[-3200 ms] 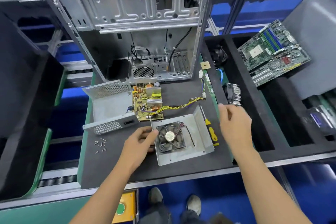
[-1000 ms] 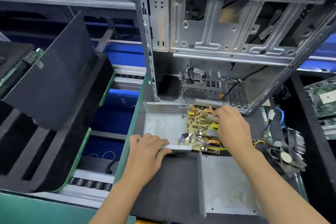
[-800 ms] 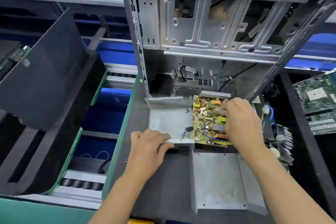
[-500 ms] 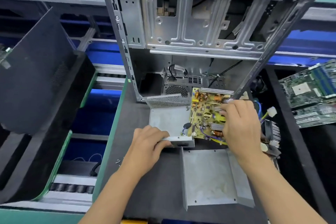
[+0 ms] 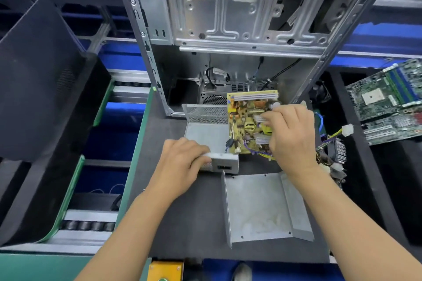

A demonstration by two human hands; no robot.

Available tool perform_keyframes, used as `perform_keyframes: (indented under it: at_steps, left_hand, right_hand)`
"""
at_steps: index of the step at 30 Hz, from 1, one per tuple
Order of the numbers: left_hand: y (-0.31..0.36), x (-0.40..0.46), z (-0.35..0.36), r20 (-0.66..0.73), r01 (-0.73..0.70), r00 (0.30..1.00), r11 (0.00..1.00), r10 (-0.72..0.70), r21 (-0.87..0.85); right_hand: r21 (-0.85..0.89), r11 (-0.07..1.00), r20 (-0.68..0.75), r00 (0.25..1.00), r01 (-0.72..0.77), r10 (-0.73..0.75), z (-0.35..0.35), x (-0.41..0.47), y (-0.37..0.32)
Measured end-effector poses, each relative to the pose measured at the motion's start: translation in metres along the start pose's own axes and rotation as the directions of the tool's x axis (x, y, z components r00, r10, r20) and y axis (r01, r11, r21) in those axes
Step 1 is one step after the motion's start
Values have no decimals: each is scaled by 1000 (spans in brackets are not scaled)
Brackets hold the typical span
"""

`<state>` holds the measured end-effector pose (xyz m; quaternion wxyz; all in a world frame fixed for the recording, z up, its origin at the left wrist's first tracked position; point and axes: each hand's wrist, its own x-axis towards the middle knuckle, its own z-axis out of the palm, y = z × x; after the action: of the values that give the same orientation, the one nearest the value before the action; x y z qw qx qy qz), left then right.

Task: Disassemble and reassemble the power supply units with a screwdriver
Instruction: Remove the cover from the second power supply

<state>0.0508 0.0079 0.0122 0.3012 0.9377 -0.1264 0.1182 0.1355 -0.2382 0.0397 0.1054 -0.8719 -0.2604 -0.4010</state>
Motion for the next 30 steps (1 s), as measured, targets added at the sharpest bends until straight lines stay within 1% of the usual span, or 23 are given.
perform_keyframes:
  at_steps: [2, 4, 8, 11, 15, 20, 24, 27, 30]
  left_hand:
    - [1, 12, -9, -28, -22, 999, 1000, 22, 13]
    - [4, 26, -19, -10, -40, 999, 999, 41, 24]
    - [7, 53, -30, 99, -65, 994, 992, 54, 105]
    - [8, 70, -35, 170, -69, 984, 993, 51, 98]
    - [10, 84, -37, 220, -37, 975, 994, 14, 103]
    - [12, 90, -37, 254, 24, 966, 995, -47, 95]
    - [14, 92, -36, 268, -19, 963, 993, -12, 114]
    - [17, 92, -35, 316, -36, 948, 973, -40, 230]
    - [21, 92, -31, 316, -65, 948, 937, -49, 342]
  right_hand:
    - [17, 996, 73, 993, -92, 91, 2, -1, 6]
    - [30, 984, 126, 977, -178, 173, 3, -2, 9]
    - [43, 968, 166, 958, -246, 236, 3, 5, 13]
    - [37, 958, 198, 941, -286, 273, 2, 8, 16]
    - [22, 952, 225, 929, -306, 294, 3, 8, 18]
    - [16, 946, 204, 927, -324, 314, 5, 6, 20]
    - [17, 946, 205, 927, -324, 314, 6, 6, 21]
    - [21, 949, 211, 930, -314, 302, 6, 6, 20]
    - [17, 951, 219, 929, -308, 297, 6, 6, 18]
